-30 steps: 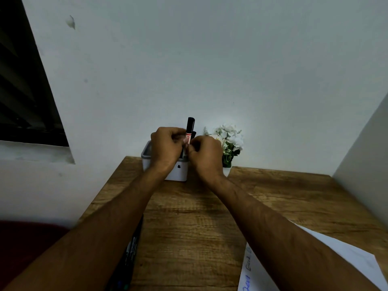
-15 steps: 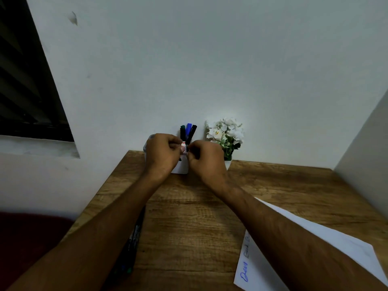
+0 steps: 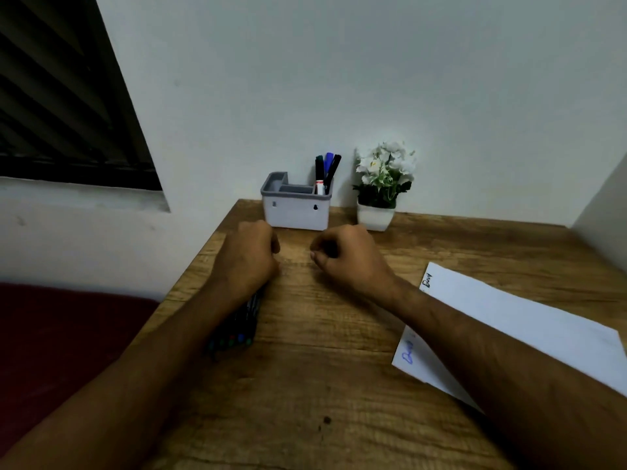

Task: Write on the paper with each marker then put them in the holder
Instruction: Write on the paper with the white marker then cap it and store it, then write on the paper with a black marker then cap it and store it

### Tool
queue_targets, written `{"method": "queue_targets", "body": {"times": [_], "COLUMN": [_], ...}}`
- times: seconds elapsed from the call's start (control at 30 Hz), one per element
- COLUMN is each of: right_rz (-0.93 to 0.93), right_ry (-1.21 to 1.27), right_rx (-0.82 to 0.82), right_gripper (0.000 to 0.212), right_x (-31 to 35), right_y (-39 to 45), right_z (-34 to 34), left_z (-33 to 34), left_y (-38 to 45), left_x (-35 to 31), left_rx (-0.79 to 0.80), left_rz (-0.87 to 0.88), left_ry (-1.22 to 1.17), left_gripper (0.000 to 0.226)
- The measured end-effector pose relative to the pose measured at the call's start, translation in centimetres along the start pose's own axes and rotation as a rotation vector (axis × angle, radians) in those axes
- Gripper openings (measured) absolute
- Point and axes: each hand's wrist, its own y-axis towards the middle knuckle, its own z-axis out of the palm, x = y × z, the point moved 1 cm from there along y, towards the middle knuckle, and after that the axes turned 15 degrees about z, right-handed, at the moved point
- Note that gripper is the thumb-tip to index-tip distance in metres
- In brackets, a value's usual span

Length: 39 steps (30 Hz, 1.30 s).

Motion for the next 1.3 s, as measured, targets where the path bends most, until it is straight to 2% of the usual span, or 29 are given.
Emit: {"method": "queue_targets", "body": {"times": [0.17,0.3,0.47,0.6,0.7,0.8,0.9,1.03,1.1,1.17,1.23,1.3], "right_rz": [0.019,0.037,0.075,0.1,0.17,0.307,0.403,0.478,0.498,0.513,0.538,0.561], "right_ry": [0.019,0.019,0.041,0.1,0.229,0.482,0.626,0.686,0.677,0.711,0.72,0.721], "right_rx": [0.027,0.047,0.058,0.053,0.092,0.209,0.274,0.211,0.153,0.132,0.14,0.167], "right_gripper": [0.013,0.013,0.015,0.011,0.01,0.014,0.016,0.011,0.012,0.012,0.015,0.021], "right_x": [0.4,0.4,0.1,-0.1,-0.5,-0.6,-0.7,-1.8,-2.3,-2.7,-3.1,-3.4], "right_y": [-1.2,-1.7,-1.7,-1.7,-1.6,-1.8,-2.1,-2.2,-2.2,-2.4,-2.8,-3.1], "right_z": [0.2,0.2,0.0,-0.1,0.1,-0.1,-0.7,-1.8,-2.5,-3.1,-3.5,-3.6], "left_z": [0.2,0.5,0.6,0.8,0.6,0.7,1.3,2.0,2.5,2.8,3.3,3.8], "left_y": [-0.8,-0.8,-0.2,0.8,1.3,1.8,2.4,2.9,3.1,3.1,3.1,3.5], "left_x": [-0.8,-1.4,-2.2,-2.3,-2.7,-3.3,-4.1,-5.9,-6.6,-7.6,-8.4,-9.0], "left_rx": [0.073,0.043,0.006,-0.016,-0.045,-0.162,-0.27,-0.364,-0.326,-0.201,-0.109,-0.101], "left_rz": [-0.025,-0.033,-0.073,-0.085,-0.144,-0.235,-0.296,-0.375,-0.462,-0.549,-0.603,-0.633], "left_ry": [0.039,0.072,0.004,-0.228,-0.498,-0.791,-1.004,-1.24,-1.409,-1.557,-1.601,-1.621], "left_gripper": [0.026,0.015,0.013,0.014,0.016,0.018,0.018,0.019,0.015,0.006,0.006,0.012]}}
